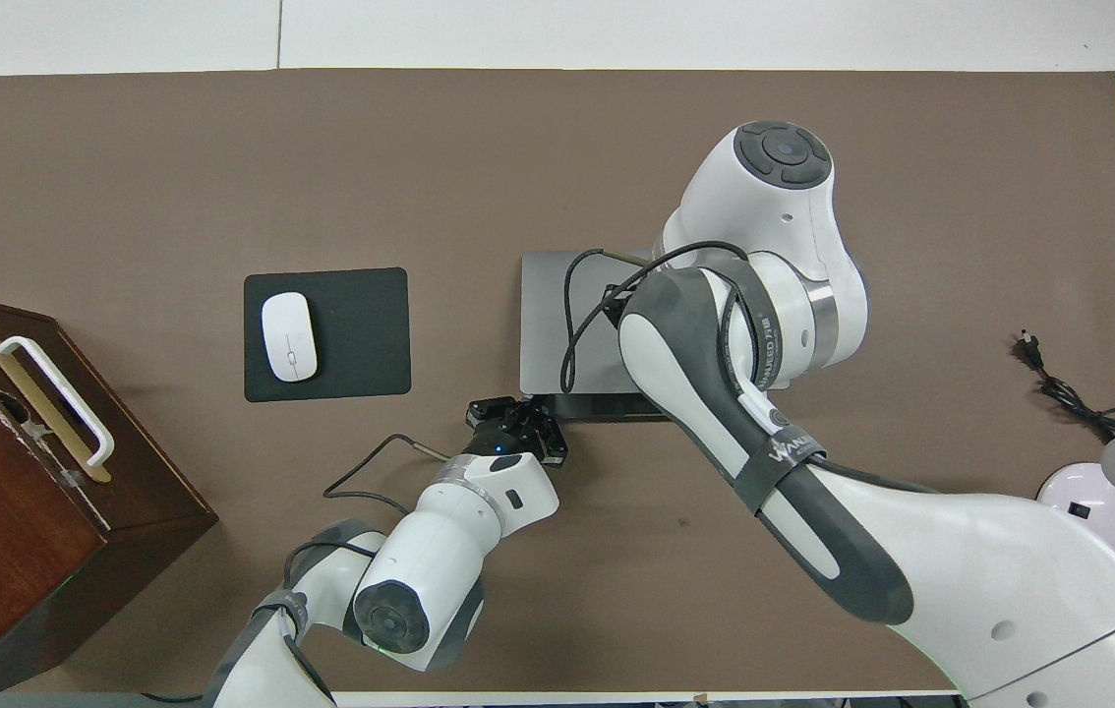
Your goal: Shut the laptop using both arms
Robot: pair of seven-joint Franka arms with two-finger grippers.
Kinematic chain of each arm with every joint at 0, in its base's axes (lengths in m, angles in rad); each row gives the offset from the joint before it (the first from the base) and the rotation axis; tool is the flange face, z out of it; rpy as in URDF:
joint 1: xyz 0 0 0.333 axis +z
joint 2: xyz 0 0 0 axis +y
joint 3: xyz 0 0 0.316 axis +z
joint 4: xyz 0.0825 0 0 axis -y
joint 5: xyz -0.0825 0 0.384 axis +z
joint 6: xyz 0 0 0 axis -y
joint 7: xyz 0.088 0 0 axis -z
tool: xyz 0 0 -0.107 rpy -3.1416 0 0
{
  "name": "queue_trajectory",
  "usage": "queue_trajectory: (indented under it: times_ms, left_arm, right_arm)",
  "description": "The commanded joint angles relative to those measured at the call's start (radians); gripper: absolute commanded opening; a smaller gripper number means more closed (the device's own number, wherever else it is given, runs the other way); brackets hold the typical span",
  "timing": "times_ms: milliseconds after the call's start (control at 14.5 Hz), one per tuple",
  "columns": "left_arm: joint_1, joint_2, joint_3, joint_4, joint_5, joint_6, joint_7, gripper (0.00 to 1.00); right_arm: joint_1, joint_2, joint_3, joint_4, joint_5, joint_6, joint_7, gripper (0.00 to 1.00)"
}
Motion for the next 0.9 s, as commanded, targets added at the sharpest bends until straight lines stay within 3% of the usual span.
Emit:
queue_trajectory:
  times_ms: [0, 829]
  left_arm:
    - [0.003, 0.053, 0.018, -0.04, -0.021, 0.001, 0.027, 0.0]
    - [0.003, 0.058, 0.018, -0.04, -0.021, 0.001, 0.038, 0.0]
  right_arm:
    - [-0.008, -0.046, 0.007, -0.073, 0.024, 0.024, 0.001, 0.0]
    - [-0.027, -0.064, 0.001, -0.078, 0.024, 0.023, 0.005, 0.0]
